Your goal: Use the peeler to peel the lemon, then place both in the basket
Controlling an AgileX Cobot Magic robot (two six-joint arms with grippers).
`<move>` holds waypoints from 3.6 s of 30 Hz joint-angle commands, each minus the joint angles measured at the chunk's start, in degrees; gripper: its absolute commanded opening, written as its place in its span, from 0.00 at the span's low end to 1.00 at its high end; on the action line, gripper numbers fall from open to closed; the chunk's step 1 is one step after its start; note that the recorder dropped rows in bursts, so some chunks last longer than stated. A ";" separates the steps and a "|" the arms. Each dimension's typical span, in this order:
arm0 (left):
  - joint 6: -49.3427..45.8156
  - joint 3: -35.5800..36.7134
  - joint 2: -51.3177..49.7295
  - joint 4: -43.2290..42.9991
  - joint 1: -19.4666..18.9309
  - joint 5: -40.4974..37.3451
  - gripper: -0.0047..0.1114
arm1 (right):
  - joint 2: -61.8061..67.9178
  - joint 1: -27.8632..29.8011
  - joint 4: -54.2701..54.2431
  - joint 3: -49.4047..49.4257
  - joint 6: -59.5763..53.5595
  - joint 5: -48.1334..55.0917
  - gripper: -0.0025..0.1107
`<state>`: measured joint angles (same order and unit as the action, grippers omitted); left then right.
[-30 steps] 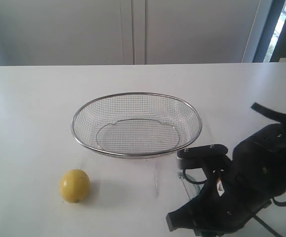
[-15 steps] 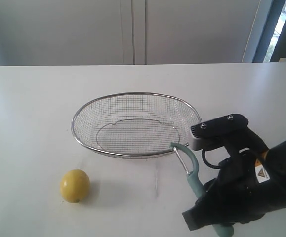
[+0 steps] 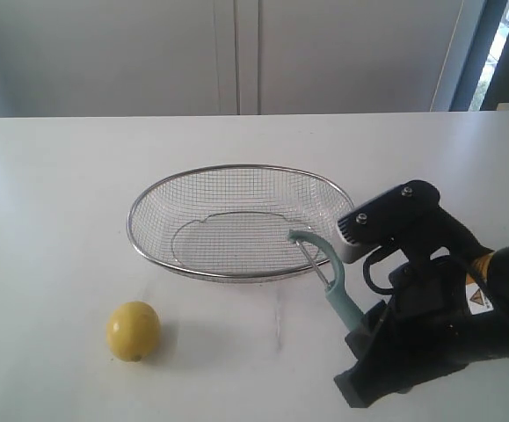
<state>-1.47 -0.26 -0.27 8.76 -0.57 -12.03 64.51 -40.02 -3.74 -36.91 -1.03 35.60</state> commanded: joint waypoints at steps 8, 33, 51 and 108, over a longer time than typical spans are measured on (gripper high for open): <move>-0.03 0.26 0.27 0.09 0.01 -0.01 0.04 | -0.41 -0.26 0.61 0.09 -0.30 -5.42 0.02; -7.58 0.26 0.27 -4.22 0.01 -0.01 0.04 | -0.41 -0.26 -2.68 0.09 -0.02 -5.35 0.02; -7.58 0.26 0.27 -4.22 0.01 0.34 0.04 | 0.30 5.69 -4.24 -1.42 -0.55 -4.94 0.02; 24.12 -24.23 -8.29 -21.57 1.50 -4.26 0.04 | 0.30 15.55 -22.47 -11.74 -26.73 20.99 0.02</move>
<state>28.97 -19.80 -5.25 -11.37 0.73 -4.64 64.82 -24.98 -25.70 -48.38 -28.07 56.96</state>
